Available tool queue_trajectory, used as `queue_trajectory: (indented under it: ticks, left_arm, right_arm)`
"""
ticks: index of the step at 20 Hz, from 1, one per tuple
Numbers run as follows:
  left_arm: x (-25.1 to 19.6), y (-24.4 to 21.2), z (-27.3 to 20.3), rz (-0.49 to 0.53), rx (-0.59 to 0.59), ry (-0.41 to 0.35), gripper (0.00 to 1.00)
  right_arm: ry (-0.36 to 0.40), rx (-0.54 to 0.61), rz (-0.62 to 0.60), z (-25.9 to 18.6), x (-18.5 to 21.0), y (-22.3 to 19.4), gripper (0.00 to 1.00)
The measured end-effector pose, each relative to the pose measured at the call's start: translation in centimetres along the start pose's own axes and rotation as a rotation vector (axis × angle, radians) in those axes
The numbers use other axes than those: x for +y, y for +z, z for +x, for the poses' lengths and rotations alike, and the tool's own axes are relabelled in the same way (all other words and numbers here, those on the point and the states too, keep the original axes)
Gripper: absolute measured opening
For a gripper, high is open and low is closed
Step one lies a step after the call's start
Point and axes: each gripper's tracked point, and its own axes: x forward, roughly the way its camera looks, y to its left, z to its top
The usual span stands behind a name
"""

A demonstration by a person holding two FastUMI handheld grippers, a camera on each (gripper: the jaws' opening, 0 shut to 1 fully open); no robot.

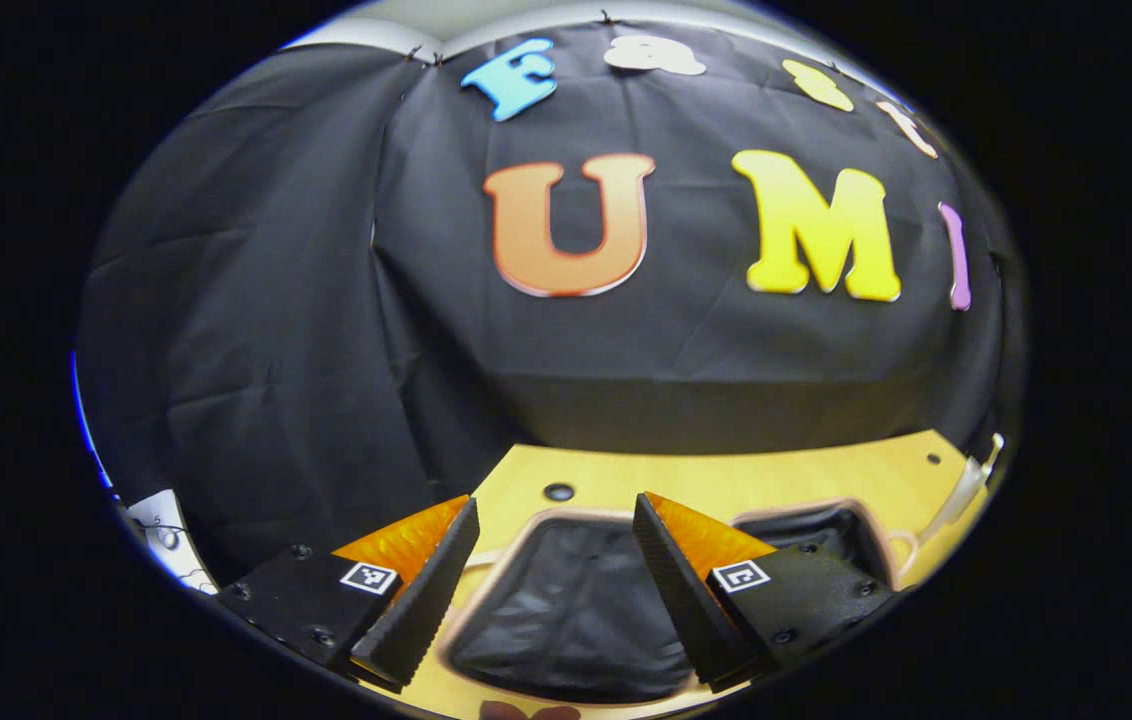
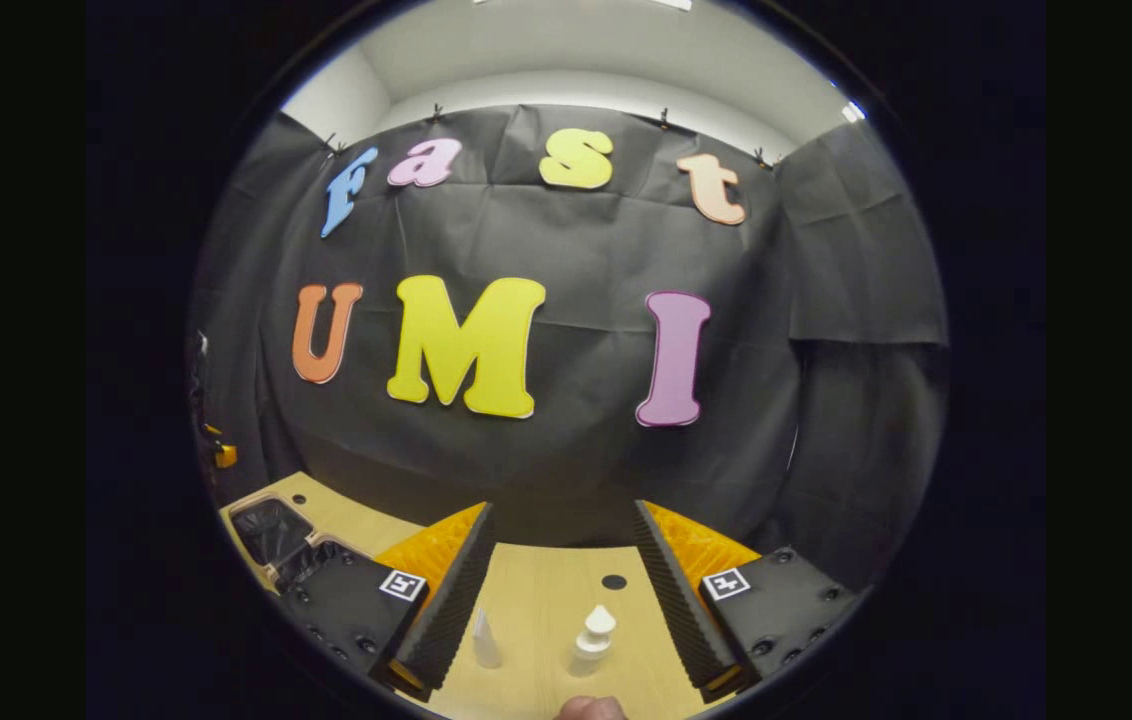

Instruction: First open the suitcase, pack the skin care products into it, and then close the suitcase.

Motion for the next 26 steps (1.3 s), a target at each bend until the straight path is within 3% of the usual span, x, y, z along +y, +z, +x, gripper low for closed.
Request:
queue_trajectory:
  ticks: [4,8,12,15,20,26]
  left_arm:
    - [-9.4,2.9,-3.2,0.003,-0.056,-0.062,0.98]
    - [-18.7,2.2,-5.9,-0.03,-0.041,-0.137,0.98]
    - [-29.3,-0.3,-7.6,-0.019,-0.023,-0.292,0.98]
    - [-34.4,-3.3,-8.7,-0.013,0.02,-0.37,0.98]
    - [-40.7,-7.8,-9.7,0.048,0.078,-0.439,0.99]
    - [-45.2,-12.8,-8.1,0.086,0.139,-0.444,0.99]
  right_arm:
    - [0.017,0.029,0.046,0.1,-2.2,-1.6,0.82]
    - [0.019,0.019,0.061,-0.1,-4.8,-2.0,0.81]
    - [0.021,0.035,0.024,-1.0,-7.7,-3.3,0.81]
    - [0.021,0.065,0.027,-1.4,-9.5,-4.4,0.81]
    - [-0.005,0.081,0.033,-1.7,-12.5,-4.9,0.81]
    - [-0.023,0.157,0.026,-2.0,-15.1,-8.0,0.81]
